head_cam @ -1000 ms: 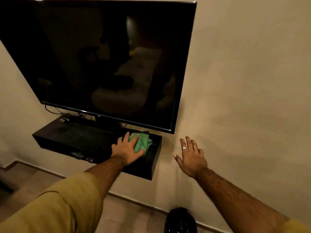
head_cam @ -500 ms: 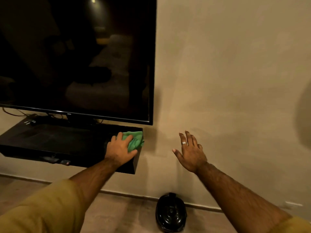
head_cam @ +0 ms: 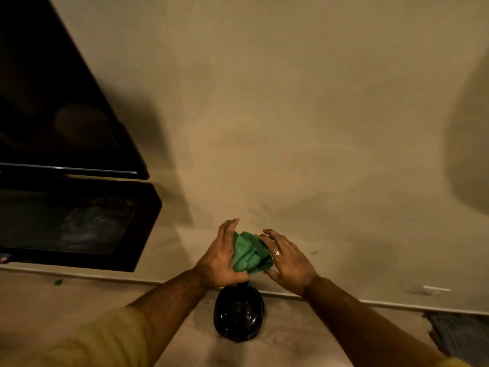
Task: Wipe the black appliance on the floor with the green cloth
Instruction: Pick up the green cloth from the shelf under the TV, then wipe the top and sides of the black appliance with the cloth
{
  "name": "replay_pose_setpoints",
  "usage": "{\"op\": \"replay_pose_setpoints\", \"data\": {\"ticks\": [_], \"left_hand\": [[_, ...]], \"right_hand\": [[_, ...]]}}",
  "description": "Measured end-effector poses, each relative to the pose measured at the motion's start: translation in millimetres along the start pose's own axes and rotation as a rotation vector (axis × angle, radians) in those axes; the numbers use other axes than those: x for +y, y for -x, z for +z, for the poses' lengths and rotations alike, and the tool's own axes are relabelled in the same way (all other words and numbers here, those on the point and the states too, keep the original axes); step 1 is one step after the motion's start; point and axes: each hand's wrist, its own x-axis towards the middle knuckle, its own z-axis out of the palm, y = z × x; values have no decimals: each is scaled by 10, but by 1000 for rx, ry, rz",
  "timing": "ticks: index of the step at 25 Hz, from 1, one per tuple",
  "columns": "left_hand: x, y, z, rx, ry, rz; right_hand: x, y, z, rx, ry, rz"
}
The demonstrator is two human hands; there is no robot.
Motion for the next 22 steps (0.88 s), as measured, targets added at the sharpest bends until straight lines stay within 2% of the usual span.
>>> {"op": "replay_pose_setpoints", "data": {"ticks": [2,6,10,13,17,20,22], "left_hand": [[-167,-123,376,-46,94,-22],[-743,-196,1073,-126,201,-102],[-1045,-28,1464,-200,194,-179],[-1427,211,1929,-144,104,-264],[-1941,769,2509,38,-8,-394],[-2311,1078,2804,51,-105,-490],[-2463,1178,2956,59,-103,-499]], "right_hand": [[144,-9,305,55,-16,-63],[451,-128,1114,48,17,-135],[575,-79,1708,-59,13,-137],[812,-63,2417,-133,-16,45],[1176,-9,3432,-305,-18,332],[1315,-134,4117,-434,32,417],[1362,-302,4528,-455,56,424]]}}
